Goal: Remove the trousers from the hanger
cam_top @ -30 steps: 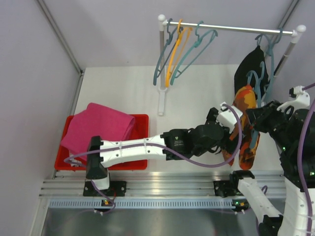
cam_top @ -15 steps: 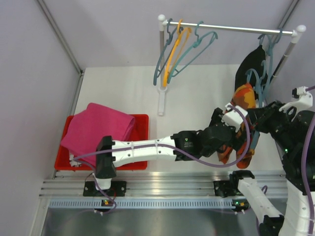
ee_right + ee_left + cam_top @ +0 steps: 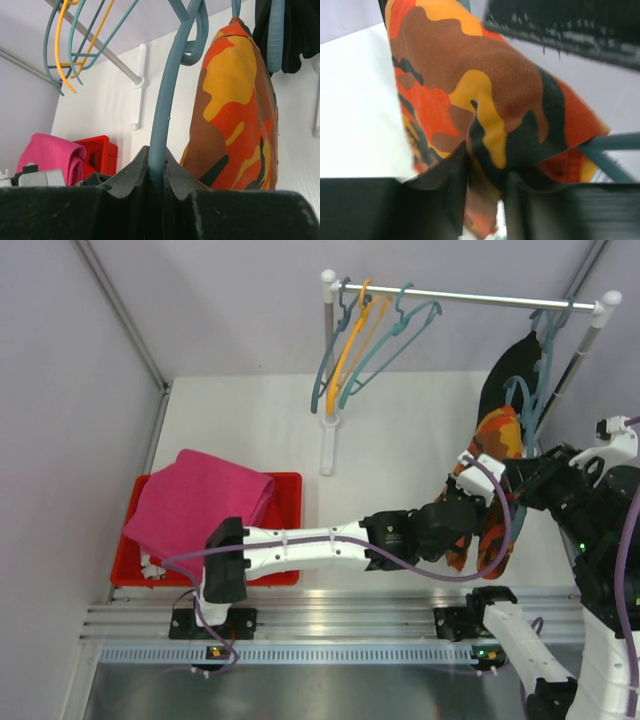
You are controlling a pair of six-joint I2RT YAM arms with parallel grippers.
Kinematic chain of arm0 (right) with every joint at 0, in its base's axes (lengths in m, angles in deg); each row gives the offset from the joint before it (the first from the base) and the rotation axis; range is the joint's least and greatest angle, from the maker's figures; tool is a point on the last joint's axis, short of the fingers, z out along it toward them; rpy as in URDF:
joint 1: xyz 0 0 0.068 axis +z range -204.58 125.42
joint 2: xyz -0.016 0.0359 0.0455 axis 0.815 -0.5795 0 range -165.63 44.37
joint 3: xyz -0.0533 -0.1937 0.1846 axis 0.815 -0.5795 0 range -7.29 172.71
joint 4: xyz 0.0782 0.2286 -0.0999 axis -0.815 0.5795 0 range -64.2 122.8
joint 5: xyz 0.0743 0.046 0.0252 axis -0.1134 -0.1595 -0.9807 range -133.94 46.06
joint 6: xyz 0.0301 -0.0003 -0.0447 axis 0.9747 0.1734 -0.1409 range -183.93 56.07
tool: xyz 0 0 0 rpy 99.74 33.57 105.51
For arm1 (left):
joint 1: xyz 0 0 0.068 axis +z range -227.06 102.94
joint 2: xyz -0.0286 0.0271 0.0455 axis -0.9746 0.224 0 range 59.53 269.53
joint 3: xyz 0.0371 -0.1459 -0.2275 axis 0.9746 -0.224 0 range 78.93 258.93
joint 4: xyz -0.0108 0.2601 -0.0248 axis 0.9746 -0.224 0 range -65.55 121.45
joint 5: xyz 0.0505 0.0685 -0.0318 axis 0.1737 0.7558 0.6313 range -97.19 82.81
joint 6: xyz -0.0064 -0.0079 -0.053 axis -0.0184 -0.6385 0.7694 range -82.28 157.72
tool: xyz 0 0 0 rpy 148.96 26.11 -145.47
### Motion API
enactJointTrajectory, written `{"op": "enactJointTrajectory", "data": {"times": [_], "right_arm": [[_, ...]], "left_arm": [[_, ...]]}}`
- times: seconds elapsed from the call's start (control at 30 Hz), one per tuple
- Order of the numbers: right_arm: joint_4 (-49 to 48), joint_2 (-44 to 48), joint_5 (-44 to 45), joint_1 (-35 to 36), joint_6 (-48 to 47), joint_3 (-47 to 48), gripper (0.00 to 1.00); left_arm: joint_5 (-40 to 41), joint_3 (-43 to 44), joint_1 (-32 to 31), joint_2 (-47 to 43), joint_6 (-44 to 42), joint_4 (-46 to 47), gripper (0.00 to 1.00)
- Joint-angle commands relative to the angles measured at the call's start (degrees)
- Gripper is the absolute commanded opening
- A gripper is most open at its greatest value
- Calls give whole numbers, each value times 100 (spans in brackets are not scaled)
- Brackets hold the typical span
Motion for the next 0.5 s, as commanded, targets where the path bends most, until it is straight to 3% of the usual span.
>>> {"op": "enactJointTrajectory", "data": {"times": [0.0, 0.03, 0.47], "right_arm": [[-1153, 140, -98, 97, -26, 326, 0], [-1145, 132, -90, 97, -61, 300, 0], [-1531, 386, -204, 123, -79, -473, 0]], "left_arm": [[192, 36, 201, -133, 134, 891, 24], [156, 80, 236, -186, 282, 856, 0], [-170, 722, 667, -783, 108, 232, 0]]}}
